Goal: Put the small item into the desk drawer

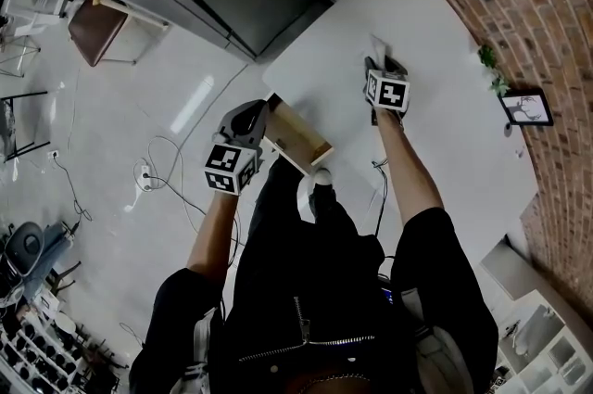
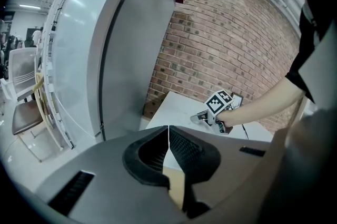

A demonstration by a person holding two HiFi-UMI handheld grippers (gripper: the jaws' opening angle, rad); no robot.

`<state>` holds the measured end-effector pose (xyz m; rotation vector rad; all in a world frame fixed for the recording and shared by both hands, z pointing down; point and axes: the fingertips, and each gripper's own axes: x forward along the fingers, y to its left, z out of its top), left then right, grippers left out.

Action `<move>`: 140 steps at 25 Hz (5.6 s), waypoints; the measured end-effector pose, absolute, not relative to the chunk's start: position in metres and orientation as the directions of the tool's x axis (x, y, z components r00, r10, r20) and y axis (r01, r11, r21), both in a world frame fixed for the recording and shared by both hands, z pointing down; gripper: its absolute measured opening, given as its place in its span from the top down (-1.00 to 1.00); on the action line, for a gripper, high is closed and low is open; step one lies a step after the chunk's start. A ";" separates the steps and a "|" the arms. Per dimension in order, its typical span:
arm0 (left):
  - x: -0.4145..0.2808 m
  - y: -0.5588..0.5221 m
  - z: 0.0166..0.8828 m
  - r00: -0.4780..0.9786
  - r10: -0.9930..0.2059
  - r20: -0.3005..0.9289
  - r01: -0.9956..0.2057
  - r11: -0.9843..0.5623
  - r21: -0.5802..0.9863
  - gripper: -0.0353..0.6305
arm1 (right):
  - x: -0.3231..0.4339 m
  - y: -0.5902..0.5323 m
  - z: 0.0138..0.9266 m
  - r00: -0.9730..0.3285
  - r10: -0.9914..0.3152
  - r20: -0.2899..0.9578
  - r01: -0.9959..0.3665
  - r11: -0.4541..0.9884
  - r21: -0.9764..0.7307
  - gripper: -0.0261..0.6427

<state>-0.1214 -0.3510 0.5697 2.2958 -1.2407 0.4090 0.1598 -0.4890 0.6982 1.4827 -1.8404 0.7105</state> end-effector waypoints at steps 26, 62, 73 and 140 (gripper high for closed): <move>-0.060 -0.296 0.480 0.532 -0.771 0.351 -0.846 -0.502 0.178 0.83 | 0.192 -0.408 0.524 -0.302 -0.817 0.491 -0.945 0.323 -0.044 0.37; -0.171 -0.094 0.427 0.070 -0.958 0.278 -0.996 -0.051 0.074 0.83 | 0.022 -0.253 0.438 -0.755 -0.565 0.334 -0.580 0.812 0.062 0.37; -0.213 -0.096 0.464 0.047 -0.941 0.334 -0.993 -0.008 0.119 0.83 | -0.048 -0.240 0.483 -0.784 -0.465 0.411 -0.502 0.865 0.020 0.37; -0.249 -0.164 0.691 0.266 -0.813 0.518 -0.950 -0.130 0.284 0.83 | -0.079 -0.253 0.856 -0.521 -0.312 0.795 -0.628 0.771 -0.109 0.37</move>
